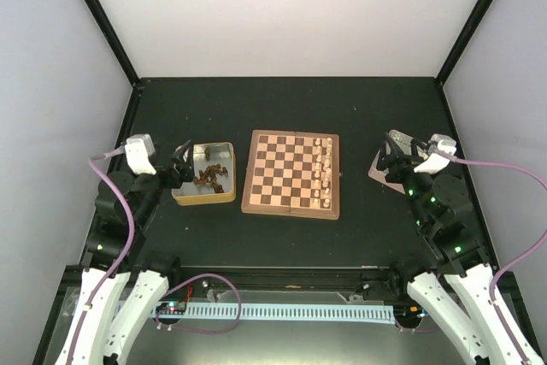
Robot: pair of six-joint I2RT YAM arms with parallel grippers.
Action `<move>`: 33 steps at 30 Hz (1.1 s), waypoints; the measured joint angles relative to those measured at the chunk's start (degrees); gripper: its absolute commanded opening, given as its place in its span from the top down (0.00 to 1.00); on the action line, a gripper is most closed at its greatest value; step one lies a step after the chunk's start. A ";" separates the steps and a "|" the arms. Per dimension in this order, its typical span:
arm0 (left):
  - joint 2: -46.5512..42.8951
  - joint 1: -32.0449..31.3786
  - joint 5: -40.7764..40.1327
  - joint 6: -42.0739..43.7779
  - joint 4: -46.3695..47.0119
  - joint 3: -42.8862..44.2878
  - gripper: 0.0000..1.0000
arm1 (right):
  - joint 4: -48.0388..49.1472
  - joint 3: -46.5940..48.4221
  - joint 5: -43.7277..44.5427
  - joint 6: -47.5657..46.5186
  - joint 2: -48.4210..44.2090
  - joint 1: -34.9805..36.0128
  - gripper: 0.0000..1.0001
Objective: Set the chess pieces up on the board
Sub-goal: Pick up the chess piece from the storage box.
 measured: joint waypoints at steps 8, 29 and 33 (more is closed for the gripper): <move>3.04 0.00 -1.99 -0.04 -1.86 0.02 0.01 | 0.24 -0.37 0.42 1.31 1.51 0.00 0.12; 28.65 0.02 -4.20 -7.43 -1.60 -4.57 0.37 | 1.01 -2.80 -2.82 2.67 11.04 0.00 0.20; 35.28 0.02 -4.79 -8.87 -2.82 -4.55 0.52 | 0.98 -2.89 -3.96 3.19 14.71 0.00 0.26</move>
